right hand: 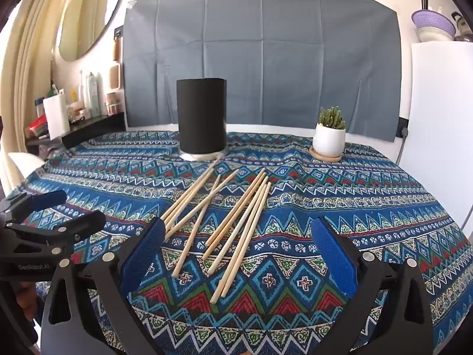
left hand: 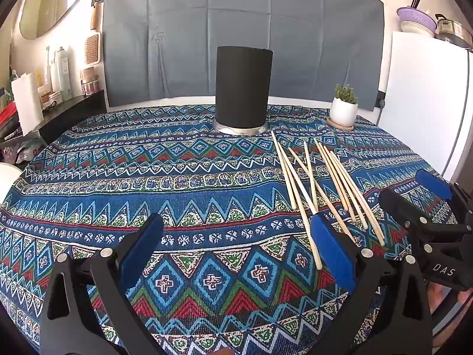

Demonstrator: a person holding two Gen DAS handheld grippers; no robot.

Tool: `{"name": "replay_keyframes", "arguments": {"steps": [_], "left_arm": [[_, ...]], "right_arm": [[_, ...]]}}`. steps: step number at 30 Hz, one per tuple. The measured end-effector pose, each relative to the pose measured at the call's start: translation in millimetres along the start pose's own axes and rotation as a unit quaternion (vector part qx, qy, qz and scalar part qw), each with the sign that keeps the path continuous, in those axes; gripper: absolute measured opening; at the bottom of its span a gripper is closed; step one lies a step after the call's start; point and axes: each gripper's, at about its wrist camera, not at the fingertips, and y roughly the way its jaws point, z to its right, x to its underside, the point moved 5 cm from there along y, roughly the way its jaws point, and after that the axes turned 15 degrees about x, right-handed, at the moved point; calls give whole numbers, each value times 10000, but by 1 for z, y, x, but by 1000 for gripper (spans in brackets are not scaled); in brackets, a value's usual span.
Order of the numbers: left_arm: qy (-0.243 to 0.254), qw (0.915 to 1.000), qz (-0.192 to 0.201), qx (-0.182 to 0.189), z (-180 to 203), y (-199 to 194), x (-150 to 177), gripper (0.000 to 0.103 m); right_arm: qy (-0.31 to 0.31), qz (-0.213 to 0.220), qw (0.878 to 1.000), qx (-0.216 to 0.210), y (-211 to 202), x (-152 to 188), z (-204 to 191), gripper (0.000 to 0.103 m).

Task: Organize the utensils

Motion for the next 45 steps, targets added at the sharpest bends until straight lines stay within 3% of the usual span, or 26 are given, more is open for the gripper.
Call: {"name": "replay_keyframes", "arguments": {"steps": [45], "left_arm": [[36, 9999, -81, 52, 0, 2, 1, 97]], "right_arm": [[-2, 42, 10000, 86, -1, 0, -1, 95]]}}
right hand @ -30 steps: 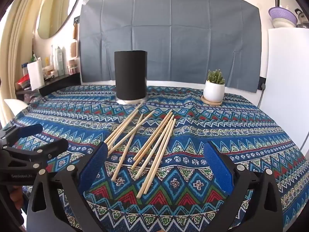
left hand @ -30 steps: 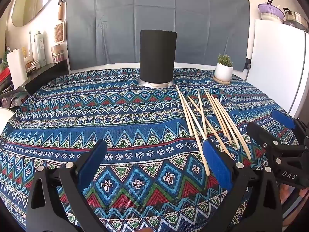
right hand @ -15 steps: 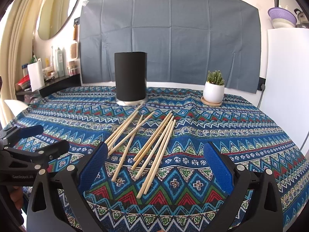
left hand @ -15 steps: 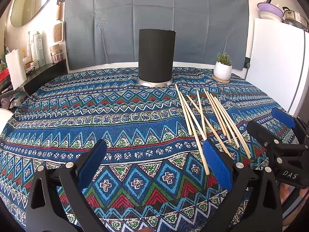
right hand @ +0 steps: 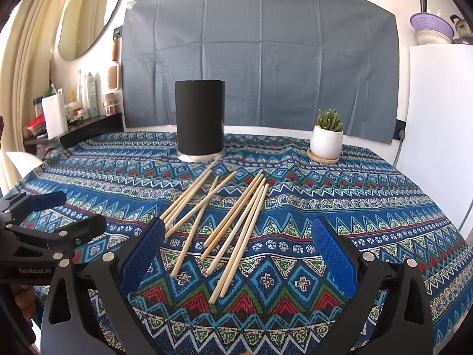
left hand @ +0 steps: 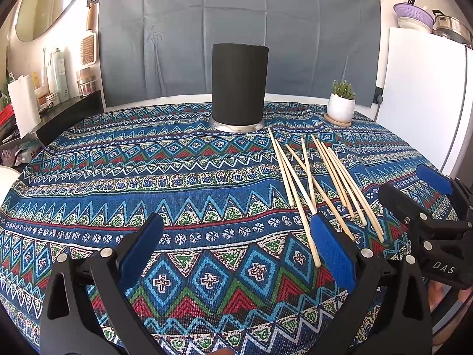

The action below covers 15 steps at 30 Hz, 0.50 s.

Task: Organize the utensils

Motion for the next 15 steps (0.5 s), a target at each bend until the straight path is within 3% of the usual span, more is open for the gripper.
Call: {"name": "replay_keyframes", "arguments": {"steps": [15], "left_arm": [[17, 10000, 10, -10, 1, 0, 1, 97]], "right_arm": [[-26, -18, 10000, -8, 1, -1, 0, 95]]}}
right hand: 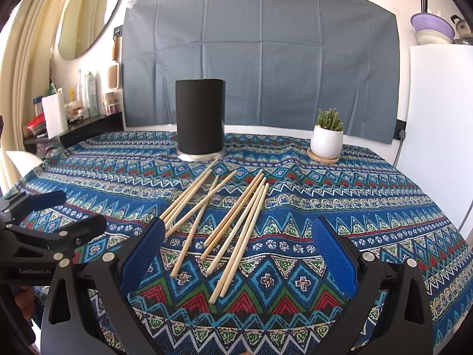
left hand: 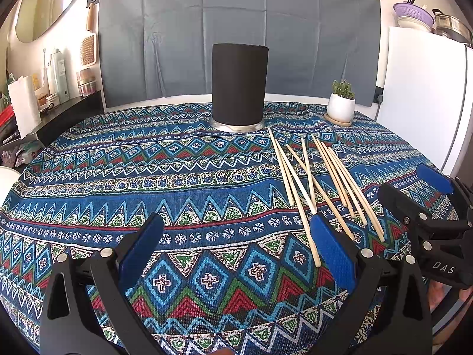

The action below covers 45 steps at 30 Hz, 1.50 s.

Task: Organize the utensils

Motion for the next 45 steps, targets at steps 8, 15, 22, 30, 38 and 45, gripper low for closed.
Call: {"name": "replay_keyframes", "arguments": {"steps": [8, 15, 22, 30, 38, 45], "left_arm": [[16, 10000, -22, -49, 1, 0, 0, 97], [4, 9999, -69, -117, 0, 1, 0, 97], [89, 9996, -242, -70, 1, 6, 0, 97], [427, 9959, -711, 358, 14, 17, -5, 97], [706, 9887, -1286, 323, 9, 30, -23, 97], [676, 9800, -1836, 374, 0, 52, -38, 97]], "right_arm": [[-18, 16, 10000, 9, -1, 0, -1, 95], [-53, -20, 10000, -9, 0, 0, -2, 95], [-19, -86, 10000, 16, 3, 0, 0, 95], [63, -282, 9996, 14, 6, -5, 8, 95], [-256, -578, 9968, 483, 25, -27, 29, 95], [-702, -1042, 9894, 727, 58, -33, 36, 95]]}}
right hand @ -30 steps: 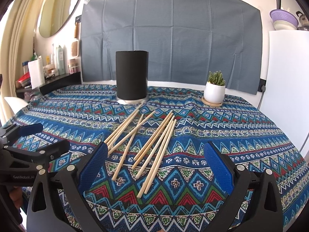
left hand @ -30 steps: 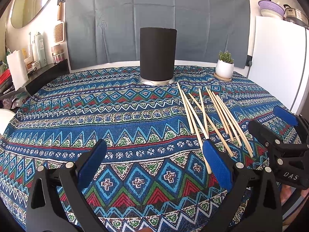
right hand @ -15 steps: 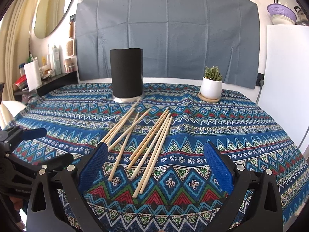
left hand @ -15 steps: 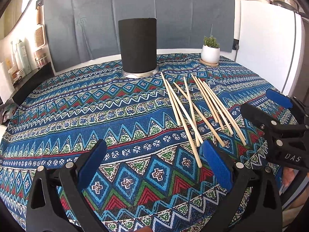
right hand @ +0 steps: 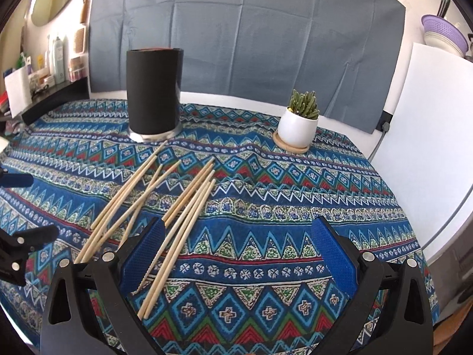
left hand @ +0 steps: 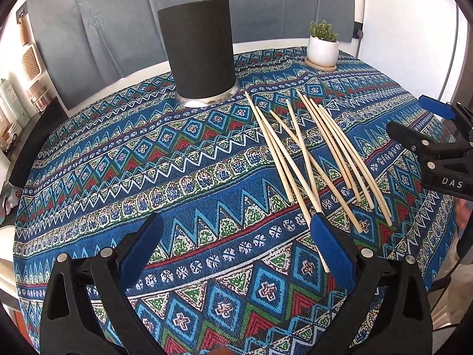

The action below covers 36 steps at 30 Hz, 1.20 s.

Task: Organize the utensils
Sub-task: 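Lower the left tool toward the wooden sticks while the right tool also approaches them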

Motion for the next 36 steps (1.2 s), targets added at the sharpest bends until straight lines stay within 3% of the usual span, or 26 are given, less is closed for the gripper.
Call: {"name": "replay_keyframes", "arguments": {"steps": [10, 19, 28, 36], "left_arm": [[-119, 9962, -848, 130, -23, 38, -22, 97], [-269, 9896, -1372, 332, -35, 63, -36, 97], [-411, 9865, -1531, 409, -40, 81, -43, 97], [-480, 9858, -1531, 495, -36, 89, -54, 97]], "right_arm": [[-470, -702, 9962, -193, 40, -3, -14, 95], [-426, -1414, 9875, -559, 69, 1, -20, 95], [-531, -1594, 9845, -498, 84, 2, -21, 95], [-287, -1876, 9792, -722, 91, 4, -20, 95]]}}
